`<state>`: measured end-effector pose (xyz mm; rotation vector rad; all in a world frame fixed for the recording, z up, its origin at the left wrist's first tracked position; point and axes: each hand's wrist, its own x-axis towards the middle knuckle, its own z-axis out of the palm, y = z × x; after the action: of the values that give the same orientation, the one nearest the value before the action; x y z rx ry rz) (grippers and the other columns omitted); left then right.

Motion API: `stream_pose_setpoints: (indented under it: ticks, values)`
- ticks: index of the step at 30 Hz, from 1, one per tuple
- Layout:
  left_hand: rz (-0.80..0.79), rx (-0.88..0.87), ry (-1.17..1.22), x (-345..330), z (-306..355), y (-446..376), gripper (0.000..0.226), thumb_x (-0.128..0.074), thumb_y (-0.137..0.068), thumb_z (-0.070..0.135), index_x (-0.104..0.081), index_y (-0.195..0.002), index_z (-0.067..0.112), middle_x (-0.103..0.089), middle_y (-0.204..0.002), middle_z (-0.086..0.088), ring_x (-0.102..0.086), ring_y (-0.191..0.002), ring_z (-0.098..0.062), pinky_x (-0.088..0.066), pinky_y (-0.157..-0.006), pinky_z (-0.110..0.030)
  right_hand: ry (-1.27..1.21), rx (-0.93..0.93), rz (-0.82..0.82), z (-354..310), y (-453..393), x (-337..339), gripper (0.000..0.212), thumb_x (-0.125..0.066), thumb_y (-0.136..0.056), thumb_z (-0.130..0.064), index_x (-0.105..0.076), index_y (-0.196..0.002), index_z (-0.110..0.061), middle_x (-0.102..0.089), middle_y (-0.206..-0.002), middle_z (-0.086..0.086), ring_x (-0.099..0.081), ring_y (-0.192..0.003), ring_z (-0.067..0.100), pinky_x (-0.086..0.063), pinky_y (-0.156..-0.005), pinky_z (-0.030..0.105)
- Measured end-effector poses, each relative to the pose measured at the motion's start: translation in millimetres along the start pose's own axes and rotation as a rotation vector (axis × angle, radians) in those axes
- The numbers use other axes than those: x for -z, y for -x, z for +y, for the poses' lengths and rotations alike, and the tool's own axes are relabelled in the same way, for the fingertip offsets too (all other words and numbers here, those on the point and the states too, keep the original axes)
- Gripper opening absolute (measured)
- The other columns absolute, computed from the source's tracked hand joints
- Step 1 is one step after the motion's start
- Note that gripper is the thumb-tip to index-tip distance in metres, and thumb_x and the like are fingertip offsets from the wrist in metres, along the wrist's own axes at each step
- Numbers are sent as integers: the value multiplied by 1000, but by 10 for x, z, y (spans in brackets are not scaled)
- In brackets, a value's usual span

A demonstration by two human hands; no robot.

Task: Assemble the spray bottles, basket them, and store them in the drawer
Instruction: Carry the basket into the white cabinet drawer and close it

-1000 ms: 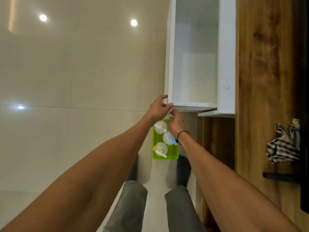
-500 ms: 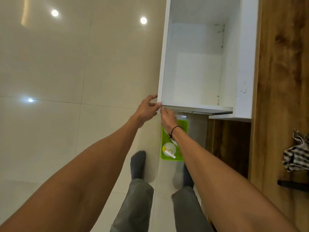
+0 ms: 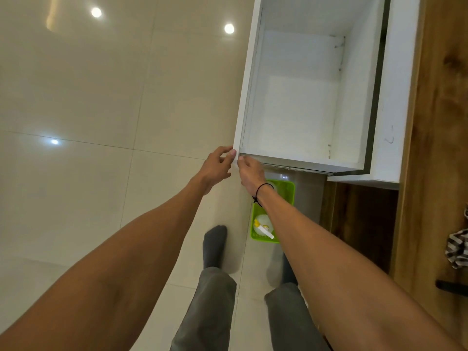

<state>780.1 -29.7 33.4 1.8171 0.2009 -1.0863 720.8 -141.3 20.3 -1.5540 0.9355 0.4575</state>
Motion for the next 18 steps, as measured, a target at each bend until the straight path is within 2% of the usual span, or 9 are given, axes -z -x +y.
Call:
stream_pose_setpoints:
  ticks: [3,5,8,11,13,14,16,17,18]
  values:
    - [25,52,9,-46,-72,29,55,-48,-107,56,-54,-145,17,-62,-137,-14,-63,-126,-27,-58,-97,-37,32,24,-37,72,-18,50,31,-41,-109,-34,-57,-86,-22,-51,-78,-7,-51,-89,24,-47,-83,40]
    - [32,114,36,-107,-149,45,60,-38,-108,60,-52,-146,16,-64,-133,-14,-65,-122,-27,-58,-99,-40,92,60,-33,170,-36,128,28,-42,-109,-32,-61,-94,-17,-56,-82,-4,-53,-89,24,-44,-81,36]
    - [70,206,74,-206,-363,59,60,-24,-113,54,-54,-147,14,-68,-127,-20,-67,-119,-32,-57,-104,-46,144,71,42,393,-56,315,29,-47,-108,-29,-67,-107,-9,-66,-99,7,-60,-95,26,-47,-82,34]
    - [56,286,9,-353,-687,48,49,-33,-114,41,-57,-141,9,-70,-124,-22,-69,-113,-31,-58,-104,-49,138,4,135,722,-119,561,31,-52,-107,-28,-69,-119,-6,-71,-118,16,-66,-110,34,-56,-95,46]
    - [25,319,-22,-477,-895,8,42,-42,-112,36,-57,-140,9,-70,-125,-22,-70,-111,-31,-58,-104,-48,146,-24,163,973,-195,712,32,-53,-106,-28,-68,-126,-8,-70,-125,15,-65,-116,33,-56,-98,43]
    - [15,323,-21,-547,-989,-31,41,-44,-111,36,-56,-140,9,-70,-125,-22,-70,-111,-31,-58,-103,-47,152,-24,175,1105,-240,775,32,-54,-106,-28,-67,-128,-9,-69,-127,14,-66,-114,30,-56,-92,35]
    - [12,316,-11,-685,-1157,-132,39,-47,-110,36,-56,-138,11,-70,-125,-22,-69,-104,-28,-58,-100,-46,157,-35,200,1362,-337,873,31,-55,-105,-26,-67,-129,-12,-69,-126,13,-67,-95,21,-55,-66,17]
    - [11,310,-11,-752,-1235,-192,37,-49,-110,35,-57,-137,11,-71,-123,-22,-67,-100,-26,-58,-99,-46,150,-57,216,1481,-391,906,28,-55,-103,-24,-66,-127,-14,-68,-124,13,-66,-88,17,-53,-57,13]
    - [7,305,-20,-818,-1316,-257,36,-51,-109,35,-57,-136,12,-71,-121,-21,-65,-97,-24,-59,-98,-46,152,-82,234,1601,-454,935,27,-55,-102,-20,-66,-125,-14,-69,-122,14,-67,-89,20,-58,-61,18]
